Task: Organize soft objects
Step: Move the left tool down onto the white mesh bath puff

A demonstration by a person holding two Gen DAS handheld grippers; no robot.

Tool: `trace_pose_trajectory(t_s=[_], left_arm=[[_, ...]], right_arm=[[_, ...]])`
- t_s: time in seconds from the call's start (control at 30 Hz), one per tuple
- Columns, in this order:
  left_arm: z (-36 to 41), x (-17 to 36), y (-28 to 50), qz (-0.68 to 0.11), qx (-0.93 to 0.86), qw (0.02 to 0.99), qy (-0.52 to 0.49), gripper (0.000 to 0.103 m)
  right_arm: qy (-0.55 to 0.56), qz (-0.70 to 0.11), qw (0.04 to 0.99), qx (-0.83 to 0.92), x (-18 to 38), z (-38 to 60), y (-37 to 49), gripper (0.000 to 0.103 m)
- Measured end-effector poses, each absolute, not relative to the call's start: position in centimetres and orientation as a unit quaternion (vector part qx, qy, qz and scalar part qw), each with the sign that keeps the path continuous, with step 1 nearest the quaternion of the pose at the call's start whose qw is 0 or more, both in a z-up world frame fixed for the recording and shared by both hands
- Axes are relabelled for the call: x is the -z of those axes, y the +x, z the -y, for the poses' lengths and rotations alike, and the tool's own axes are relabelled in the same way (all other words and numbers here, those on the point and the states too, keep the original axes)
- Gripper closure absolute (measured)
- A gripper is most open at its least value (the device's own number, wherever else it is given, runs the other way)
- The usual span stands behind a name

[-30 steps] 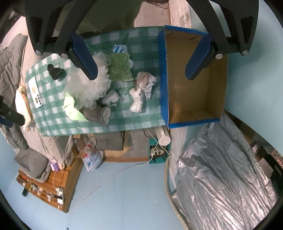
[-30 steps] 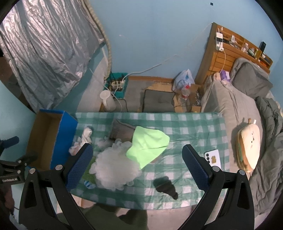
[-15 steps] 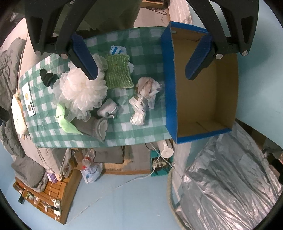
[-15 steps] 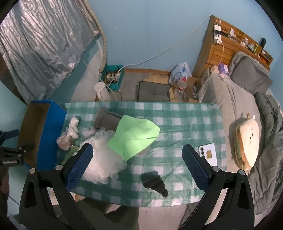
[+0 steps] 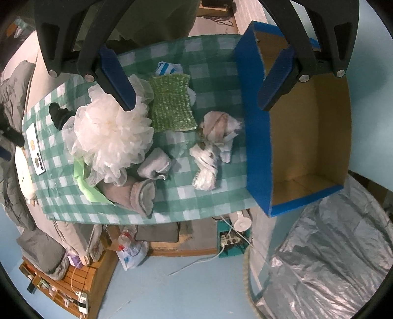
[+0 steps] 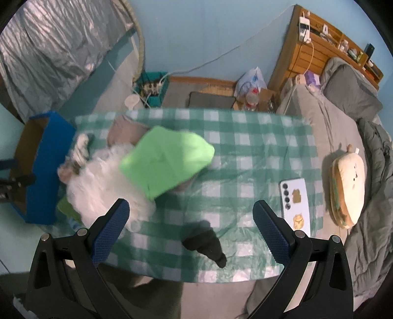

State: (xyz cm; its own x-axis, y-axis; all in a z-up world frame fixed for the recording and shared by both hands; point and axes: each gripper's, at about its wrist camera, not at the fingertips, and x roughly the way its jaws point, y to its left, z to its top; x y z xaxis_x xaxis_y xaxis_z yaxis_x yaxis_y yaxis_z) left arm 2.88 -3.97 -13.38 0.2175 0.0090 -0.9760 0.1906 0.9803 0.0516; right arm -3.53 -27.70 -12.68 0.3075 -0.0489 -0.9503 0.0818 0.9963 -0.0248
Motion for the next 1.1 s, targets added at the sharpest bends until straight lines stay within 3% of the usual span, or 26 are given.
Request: trace_pose_trajectory(t_s=[0.8,0.97,1.1], left_arm=[[11.4,19.1,1.9,-0.646,0.125,0.743,0.120,0.003],[12.7,19.2,1.7,-0.645,0.132,0.742,0.129,0.003],[13.4,19.2,1.8,-0.643,0.130,0.743,0.133,0.003]], right_arm=[[-0.009,-0.666,0.745,0.024,25.7,30.1,-6.9,0.007],[-0.021,-0.670,0.742,0.006,27.1,29.4,-7.1,0.015],[-0.044,-0.678,0.734,-0.003,28.1,28.6,-6.9,0.029]])
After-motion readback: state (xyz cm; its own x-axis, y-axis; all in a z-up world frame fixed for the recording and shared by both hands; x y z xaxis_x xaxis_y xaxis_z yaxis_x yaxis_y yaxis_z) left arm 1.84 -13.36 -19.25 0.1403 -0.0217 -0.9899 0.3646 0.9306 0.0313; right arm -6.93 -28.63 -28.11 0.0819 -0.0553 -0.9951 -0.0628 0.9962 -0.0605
